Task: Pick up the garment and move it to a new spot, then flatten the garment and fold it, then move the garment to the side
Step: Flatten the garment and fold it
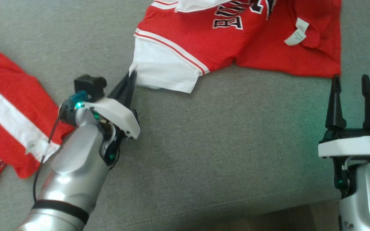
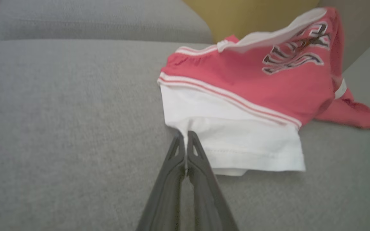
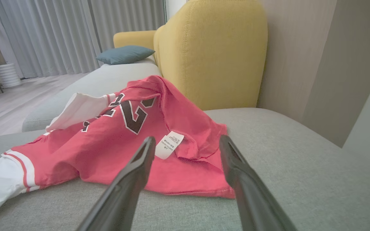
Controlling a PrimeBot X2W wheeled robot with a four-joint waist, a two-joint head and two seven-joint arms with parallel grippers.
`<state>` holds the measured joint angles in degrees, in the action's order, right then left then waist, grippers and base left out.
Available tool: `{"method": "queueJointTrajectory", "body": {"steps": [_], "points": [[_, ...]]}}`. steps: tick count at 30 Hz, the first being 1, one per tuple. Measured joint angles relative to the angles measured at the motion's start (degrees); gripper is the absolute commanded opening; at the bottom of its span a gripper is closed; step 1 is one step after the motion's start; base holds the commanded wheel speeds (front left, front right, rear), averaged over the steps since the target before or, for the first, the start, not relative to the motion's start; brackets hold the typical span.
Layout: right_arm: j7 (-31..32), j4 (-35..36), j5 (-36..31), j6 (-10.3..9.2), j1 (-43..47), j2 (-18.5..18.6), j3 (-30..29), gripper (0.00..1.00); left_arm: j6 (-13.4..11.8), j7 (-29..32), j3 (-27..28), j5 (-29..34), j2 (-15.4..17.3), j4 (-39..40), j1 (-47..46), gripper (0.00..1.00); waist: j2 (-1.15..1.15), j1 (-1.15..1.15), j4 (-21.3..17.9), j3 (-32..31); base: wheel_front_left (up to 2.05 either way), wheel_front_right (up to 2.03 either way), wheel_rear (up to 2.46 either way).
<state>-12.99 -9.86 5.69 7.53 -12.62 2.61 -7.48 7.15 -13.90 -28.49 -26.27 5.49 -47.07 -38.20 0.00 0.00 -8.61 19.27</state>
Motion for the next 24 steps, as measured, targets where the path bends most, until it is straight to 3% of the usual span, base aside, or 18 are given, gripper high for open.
{"method": "queueJointTrajectory", "body": {"steps": [9,14,24], "points": [[2.8,-10.2,4.9,0.0,-4.4,0.0,-4.1,1.0,-0.1,-0.6,8.4,2.0,-0.2,17.5,4.1,0.0,0.0,0.0,3.7,-1.5,0.0,0.0,0.0],[4.7,-18.3,4.9,0.0,-8.2,0.0,-7.0,1.0,-0.1,-0.6,9.6,3.7,-0.7,21.1,9.2,0.0,0.0,0.0,5.3,-1.2,0.0,0.0,0.0],[4.5,-35.1,0.9,0.0,-18.3,0.0,-20.0,1.0,0.0,-0.6,10.4,5.1,-2.1,23.4,9.8,0.0,0.0,0.0,7.7,0.0,0.0,0.0,0.0]]}}
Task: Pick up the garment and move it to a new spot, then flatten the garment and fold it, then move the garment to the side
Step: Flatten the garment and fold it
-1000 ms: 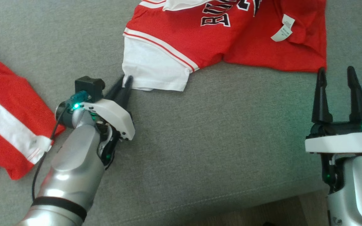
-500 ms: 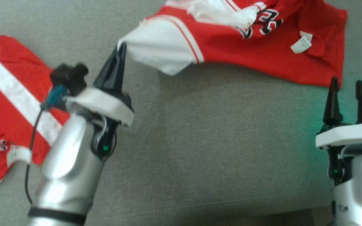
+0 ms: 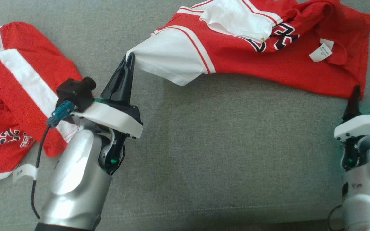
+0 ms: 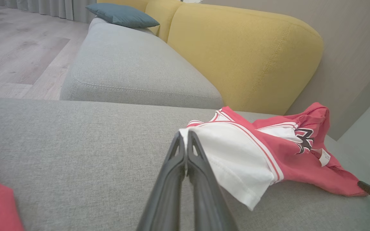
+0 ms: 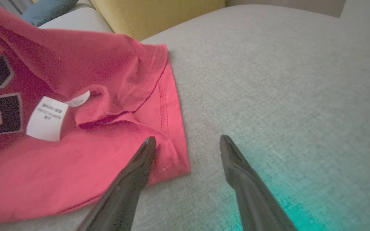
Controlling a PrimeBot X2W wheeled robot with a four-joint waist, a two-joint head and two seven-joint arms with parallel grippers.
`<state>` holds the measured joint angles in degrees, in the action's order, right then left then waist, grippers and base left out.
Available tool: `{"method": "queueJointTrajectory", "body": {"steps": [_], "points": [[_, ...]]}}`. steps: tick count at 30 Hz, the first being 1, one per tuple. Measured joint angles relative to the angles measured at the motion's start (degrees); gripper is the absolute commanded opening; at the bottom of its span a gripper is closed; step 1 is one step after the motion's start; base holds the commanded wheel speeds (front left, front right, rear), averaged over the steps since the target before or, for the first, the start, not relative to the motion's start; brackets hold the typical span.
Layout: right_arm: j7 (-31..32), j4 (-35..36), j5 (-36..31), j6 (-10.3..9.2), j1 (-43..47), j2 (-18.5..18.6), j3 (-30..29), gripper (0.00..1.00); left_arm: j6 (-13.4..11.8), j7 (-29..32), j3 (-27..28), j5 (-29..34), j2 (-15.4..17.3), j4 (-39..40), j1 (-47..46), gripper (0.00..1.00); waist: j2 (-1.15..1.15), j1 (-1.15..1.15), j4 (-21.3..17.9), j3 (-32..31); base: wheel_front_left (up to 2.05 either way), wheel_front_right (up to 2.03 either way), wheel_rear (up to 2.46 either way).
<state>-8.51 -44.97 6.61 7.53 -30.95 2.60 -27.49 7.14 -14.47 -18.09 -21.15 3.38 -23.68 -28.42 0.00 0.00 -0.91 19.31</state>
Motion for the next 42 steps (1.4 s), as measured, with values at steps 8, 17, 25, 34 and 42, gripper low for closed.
{"method": "queueJointTrajectory", "body": {"steps": [8,17,25,34,42], "points": [[-3.6,-9.8,-1.6,0.0,-5.4,0.4,-1.2,1.0,0.0,0.0,0.1,0.3,-0.2,0.1,0.0,0.0,0.0,0.0,0.4,0.1,0.0,0.0,0.0],[-6.0,-18.6,-1.2,0.0,-8.8,1.3,0.5,0.0,0.0,0.0,0.3,0.4,-0.3,-0.1,0.2,0.0,0.0,0.0,-0.4,-1.5,0.0,0.0,0.0],[-6.1,-17.6,4.6,0.0,-9.0,0.9,9.0,0.0,0.0,0.0,2.7,-0.2,-0.6,-0.4,3.1,0.0,0.0,0.0,-1.2,-5.3,0.0,0.0,0.0],[-3.1,1.8,17.4,0.0,-6.7,0.8,25.0,0.0,0.0,0.6,3.8,-7.8,-0.9,0.9,1.3,0.0,0.0,0.0,-1.8,-11.8,0.0,0.0,0.0],[5.2,23.9,20.3,0.0,-6.5,0.8,24.8,0.0,-1.5,10.7,8.4,-23.0,-1.4,9.7,-13.9,0.0,0.0,0.0,-2.5,-18.0,0.0,0.0,0.0]]}}
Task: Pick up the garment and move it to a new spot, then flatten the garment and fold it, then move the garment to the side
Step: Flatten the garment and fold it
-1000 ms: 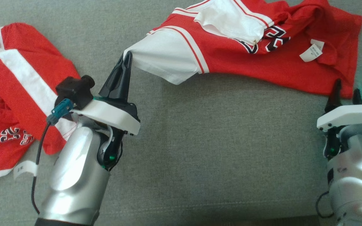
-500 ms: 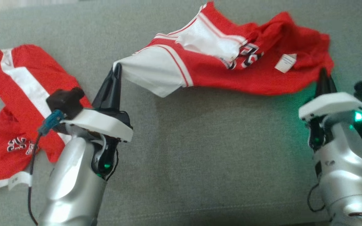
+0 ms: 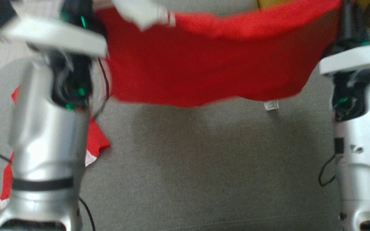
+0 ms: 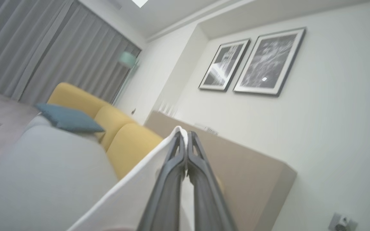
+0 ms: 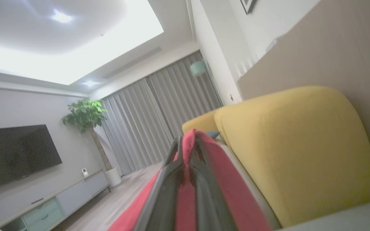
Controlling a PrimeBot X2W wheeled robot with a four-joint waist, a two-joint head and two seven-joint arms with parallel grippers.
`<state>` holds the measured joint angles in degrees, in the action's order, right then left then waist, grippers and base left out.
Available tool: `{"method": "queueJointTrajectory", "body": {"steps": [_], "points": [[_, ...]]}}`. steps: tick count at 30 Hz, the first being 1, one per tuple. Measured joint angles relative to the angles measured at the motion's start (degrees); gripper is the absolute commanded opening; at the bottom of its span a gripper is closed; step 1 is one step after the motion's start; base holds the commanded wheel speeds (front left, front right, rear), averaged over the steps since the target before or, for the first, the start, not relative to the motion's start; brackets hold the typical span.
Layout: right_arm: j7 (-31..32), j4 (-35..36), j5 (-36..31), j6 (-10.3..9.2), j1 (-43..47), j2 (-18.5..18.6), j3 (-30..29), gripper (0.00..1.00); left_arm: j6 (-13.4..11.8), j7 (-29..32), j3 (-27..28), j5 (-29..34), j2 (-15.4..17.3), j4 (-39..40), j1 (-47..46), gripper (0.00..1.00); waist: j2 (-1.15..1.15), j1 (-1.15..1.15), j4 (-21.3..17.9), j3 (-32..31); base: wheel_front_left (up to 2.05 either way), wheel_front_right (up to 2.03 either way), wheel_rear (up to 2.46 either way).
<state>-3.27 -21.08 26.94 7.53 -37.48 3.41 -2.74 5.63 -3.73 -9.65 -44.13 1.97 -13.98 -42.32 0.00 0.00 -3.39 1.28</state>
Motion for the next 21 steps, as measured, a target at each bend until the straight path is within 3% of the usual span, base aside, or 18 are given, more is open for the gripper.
{"method": "queueJointTrajectory", "body": {"steps": [5,13,18,21], "points": [[4.6,9.0,-0.3,0.0,-1.8,0.1,-2.3,0.0,-4.3,2.8,1.4,-3.1,-0.4,7.7,-7.2,0.0,0.0,0.0,0.0,-2.7,0.0,0.0,0.0],[12.5,18.6,0.2,0.0,1.6,0.1,-4.9,0.0,-10.8,8.4,2.5,-6.4,-0.2,17.1,-4.0,0.0,0.0,0.0,0.2,-3.3,0.0,0.0,0.0],[16.9,18.7,-1.4,0.0,2.8,0.0,-9.1,0.0,-12.3,12.3,1.9,-4.9,3.2,16.9,-3.0,0.0,0.0,0.0,0.0,-0.9,0.0,0.0,0.0],[18.7,15.5,-2.0,0.0,-0.2,0.0,-11.2,0.0,-13.2,15.5,2.0,-5.3,4.1,12.9,-5.6,0.0,0.0,0.0,-0.1,2.3,0.0,0.0,0.0]]}}
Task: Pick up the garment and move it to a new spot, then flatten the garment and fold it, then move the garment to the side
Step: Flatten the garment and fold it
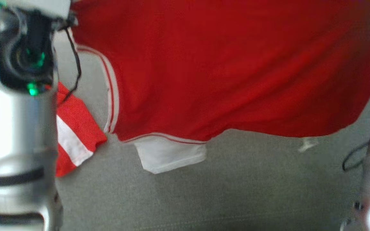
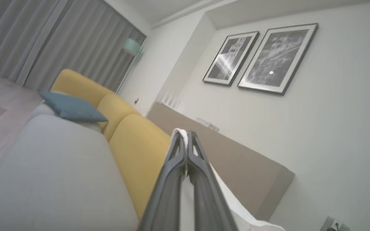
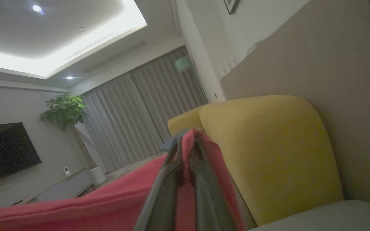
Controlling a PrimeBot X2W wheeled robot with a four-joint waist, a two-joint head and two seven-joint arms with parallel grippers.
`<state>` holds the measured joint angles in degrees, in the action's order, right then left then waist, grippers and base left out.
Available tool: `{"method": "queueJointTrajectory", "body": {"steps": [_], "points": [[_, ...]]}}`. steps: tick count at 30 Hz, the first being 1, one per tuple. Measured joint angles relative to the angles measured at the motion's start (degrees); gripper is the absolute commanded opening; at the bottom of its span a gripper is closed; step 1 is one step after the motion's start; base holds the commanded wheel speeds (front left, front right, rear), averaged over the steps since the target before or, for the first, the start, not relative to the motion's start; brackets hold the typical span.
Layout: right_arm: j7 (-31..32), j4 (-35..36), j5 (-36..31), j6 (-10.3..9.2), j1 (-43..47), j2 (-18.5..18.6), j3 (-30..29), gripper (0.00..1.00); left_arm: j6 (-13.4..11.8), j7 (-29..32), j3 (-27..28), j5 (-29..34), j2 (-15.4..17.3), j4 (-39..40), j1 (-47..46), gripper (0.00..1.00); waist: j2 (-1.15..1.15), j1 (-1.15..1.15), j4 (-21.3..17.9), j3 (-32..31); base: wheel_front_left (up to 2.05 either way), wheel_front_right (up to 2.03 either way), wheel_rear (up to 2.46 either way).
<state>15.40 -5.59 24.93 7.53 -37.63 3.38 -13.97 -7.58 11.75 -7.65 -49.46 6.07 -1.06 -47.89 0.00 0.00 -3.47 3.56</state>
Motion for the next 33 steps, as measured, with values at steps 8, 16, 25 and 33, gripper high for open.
{"method": "queueJointTrajectory", "body": {"steps": [8,16,25,33], "points": [[-5.8,-22.2,-8.7,0.0,-23.0,-0.1,-1.5,0.0,3.5,-1.1,0.9,0.9,2.7,-19.1,-18.8,0.0,0.0,0.0,0.0,10.9,0.0,0.0,0.0],[-16.4,-36.1,-21.6,0.0,-43.4,0.0,-2.3,0.0,9.0,-9.1,1.2,3.5,3.3,-32.5,-37.0,0.0,0.0,0.01,1.3,18.8,0.0,0.0,0.0],[-26.9,-48.4,-26.1,0.0,-51.5,0.3,-9.3,0.0,14.2,-15.5,-1.6,5.0,2.7,-41.9,-43.1,0.0,0.0,0.02,4.6,26.3,0.0,0.0,0.0],[-28.1,-58.5,-28.1,0.0,-44.2,1.3,-11.3,0.0,14.7,-18.7,-12.0,3.4,2.9,-42.2,-30.7,0.0,0.0,0.01,6.7,27.8,0.0,0.0,0.0]]}}
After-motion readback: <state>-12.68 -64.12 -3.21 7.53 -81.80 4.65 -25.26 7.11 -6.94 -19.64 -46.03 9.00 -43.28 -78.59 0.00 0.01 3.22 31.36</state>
